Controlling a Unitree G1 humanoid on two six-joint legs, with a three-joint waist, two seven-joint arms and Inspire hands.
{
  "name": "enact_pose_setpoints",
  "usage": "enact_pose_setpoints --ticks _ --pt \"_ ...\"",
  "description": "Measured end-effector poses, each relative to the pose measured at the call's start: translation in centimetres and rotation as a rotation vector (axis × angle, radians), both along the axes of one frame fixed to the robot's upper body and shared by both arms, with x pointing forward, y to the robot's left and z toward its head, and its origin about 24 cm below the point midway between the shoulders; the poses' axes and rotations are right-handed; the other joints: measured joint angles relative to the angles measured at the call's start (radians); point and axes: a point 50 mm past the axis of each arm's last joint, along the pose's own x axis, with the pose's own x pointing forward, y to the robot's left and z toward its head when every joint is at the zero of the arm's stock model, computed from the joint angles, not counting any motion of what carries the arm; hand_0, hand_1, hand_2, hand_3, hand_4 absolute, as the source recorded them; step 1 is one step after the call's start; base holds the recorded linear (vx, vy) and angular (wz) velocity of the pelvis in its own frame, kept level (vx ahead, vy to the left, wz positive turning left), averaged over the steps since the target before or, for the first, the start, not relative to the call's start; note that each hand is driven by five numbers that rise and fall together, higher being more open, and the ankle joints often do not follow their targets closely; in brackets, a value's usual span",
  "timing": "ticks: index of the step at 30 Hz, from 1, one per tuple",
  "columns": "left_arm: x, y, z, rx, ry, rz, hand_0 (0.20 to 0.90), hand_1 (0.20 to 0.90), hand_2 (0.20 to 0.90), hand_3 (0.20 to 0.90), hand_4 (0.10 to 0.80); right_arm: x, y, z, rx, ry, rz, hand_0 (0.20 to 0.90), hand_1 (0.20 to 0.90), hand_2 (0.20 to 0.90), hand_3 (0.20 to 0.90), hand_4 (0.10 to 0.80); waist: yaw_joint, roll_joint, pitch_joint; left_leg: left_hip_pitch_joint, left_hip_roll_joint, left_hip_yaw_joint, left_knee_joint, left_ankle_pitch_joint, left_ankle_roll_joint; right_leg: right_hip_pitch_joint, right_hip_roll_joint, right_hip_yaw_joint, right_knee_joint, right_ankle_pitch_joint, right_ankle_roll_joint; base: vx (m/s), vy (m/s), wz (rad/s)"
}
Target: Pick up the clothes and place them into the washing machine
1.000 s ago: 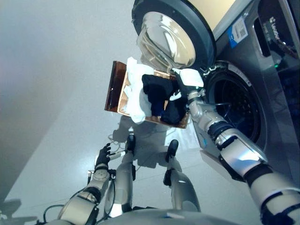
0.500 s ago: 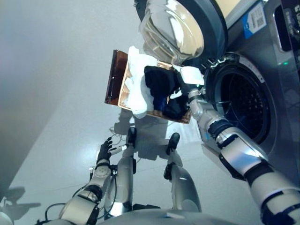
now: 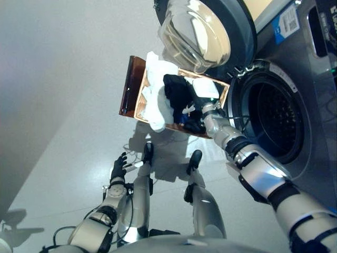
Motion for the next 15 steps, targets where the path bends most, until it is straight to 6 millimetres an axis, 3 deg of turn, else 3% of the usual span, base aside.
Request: enact_pose_setpoints --ticks 8,15 --pt "2.4 -0.9 2.7 -0.118 -0.183 0.067 0.9 0.9 0.9 0.9 0.8 0.9 -0.3 2.6 -0.011 -0.089 -0.026 0.9 0.9 0.9 0.9 0.8 0.003 -0.018 0.014 -0.105 0.0 -0.022 0.03 0.016 -0.003 -0.08 0.002 -0.01 0.001 0.015 -0.008 -0.049 -0.006 0.08" --pt "5.3 -1.0 7.4 -0.192 -0.432 0.034 0.9 0.9 0.9 0.9 0.8 2.2 -1.6 6.6 -0.044 -0.19 -0.087 0.9 0.9 0.9 0.9 0.8 0.01 -0.023 0.065 -0.183 0.001 -0.038 0.032 0.042 -0.003 -0.153 0.001 -0.021 0.003 0.034 -0.011 -0.056 0.01 0.06"
